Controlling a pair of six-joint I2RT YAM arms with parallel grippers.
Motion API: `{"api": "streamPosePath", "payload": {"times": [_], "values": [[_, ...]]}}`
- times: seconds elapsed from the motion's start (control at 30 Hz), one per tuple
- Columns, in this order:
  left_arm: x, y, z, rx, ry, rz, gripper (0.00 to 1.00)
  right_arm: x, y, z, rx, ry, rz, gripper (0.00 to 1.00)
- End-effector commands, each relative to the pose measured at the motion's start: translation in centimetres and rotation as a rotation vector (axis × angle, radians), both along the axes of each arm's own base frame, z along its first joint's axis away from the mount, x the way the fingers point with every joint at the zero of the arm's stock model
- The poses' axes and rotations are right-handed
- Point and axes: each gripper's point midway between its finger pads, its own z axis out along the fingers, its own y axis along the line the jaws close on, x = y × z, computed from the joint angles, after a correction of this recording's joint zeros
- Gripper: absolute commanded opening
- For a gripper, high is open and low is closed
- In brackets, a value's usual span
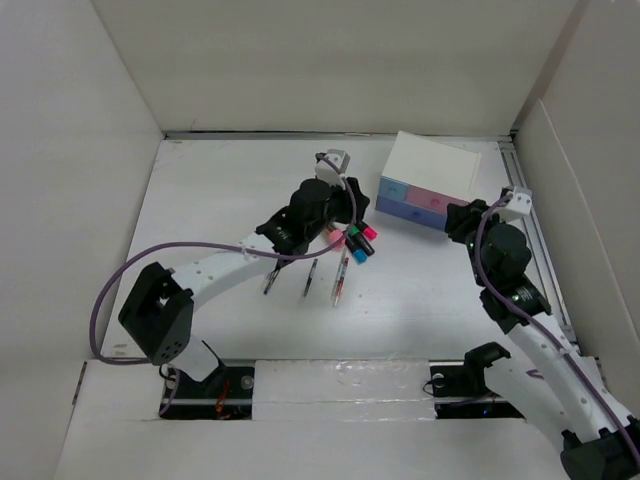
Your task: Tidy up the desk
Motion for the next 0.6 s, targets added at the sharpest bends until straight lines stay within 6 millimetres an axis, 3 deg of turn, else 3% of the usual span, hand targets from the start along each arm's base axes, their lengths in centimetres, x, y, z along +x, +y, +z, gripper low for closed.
{"api": "streamPosePath", "payload": {"times": [0.0,0.03,0.07,0.17,0.2,0.23,0.27,0.3,0.37,0.4,0.43,0.47,0.5,0.57], "values": [[0.4,-1.9,3.5,-0.069,-0.066,-0.063,0.39,0.2,0.0,5.9,0.077,-0.149,0.004,0.29],[0.7,-2.4,2.9,-0.059,-0.058,-0.072,0.28,0.5,0.0,6.0,0.075,-0.145,-0.003,0.00],[0.9,-2.9,2.2,-0.043,-0.048,-0.082,0.10,0.8,-0.1,6.6,0.071,-0.145,-0.012,0.00],[1.6,-3.2,1.2,-0.002,-0.033,-0.070,0.01,1.2,-0.5,5.6,0.055,-0.114,-0.037,0.00],[1.8,-3.5,-0.2,0.036,-0.016,-0.058,0.00,1.2,-0.8,5.2,0.052,-0.105,-0.053,0.04],[2.4,-3.6,0.2,0.050,-0.030,-0.048,0.00,1.3,-1.1,4.8,0.051,-0.100,-0.062,0.11],[2.4,-4.1,0.0,0.065,-0.031,-0.052,0.03,1.2,-1.1,4.8,0.055,-0.110,-0.059,0.16],[2.7,-4.4,-1.7,0.102,-0.001,-0.053,0.06,1.2,-1.2,4.1,0.051,-0.101,-0.056,0.27],[3.4,-5.1,-1.6,0.116,-0.003,-0.061,0.13,1.3,-1.2,4.0,0.045,-0.110,-0.050,0.39],[3.7,-5.4,-3.3,0.146,0.027,-0.063,0.18,1.4,-1.5,4.0,0.040,-0.109,-0.049,0.44],[4.1,-5.8,-2.7,0.142,0.019,-0.062,0.20,1.4,-1.8,3.9,0.036,-0.109,-0.056,0.46],[4.6,-6.3,-4.1,0.175,0.029,-0.070,0.21,1.4,-1.9,3.8,0.032,-0.107,-0.052,0.46],[4.6,-6.3,-4.1,0.175,0.029,-0.071,0.21,1.4,-1.7,3.7,0.032,-0.106,-0.042,0.46],[5.3,-7.0,-3.2,0.177,0.010,-0.072,0.22,1.5,-1.8,3.8,0.034,-0.113,-0.037,0.46]]}}
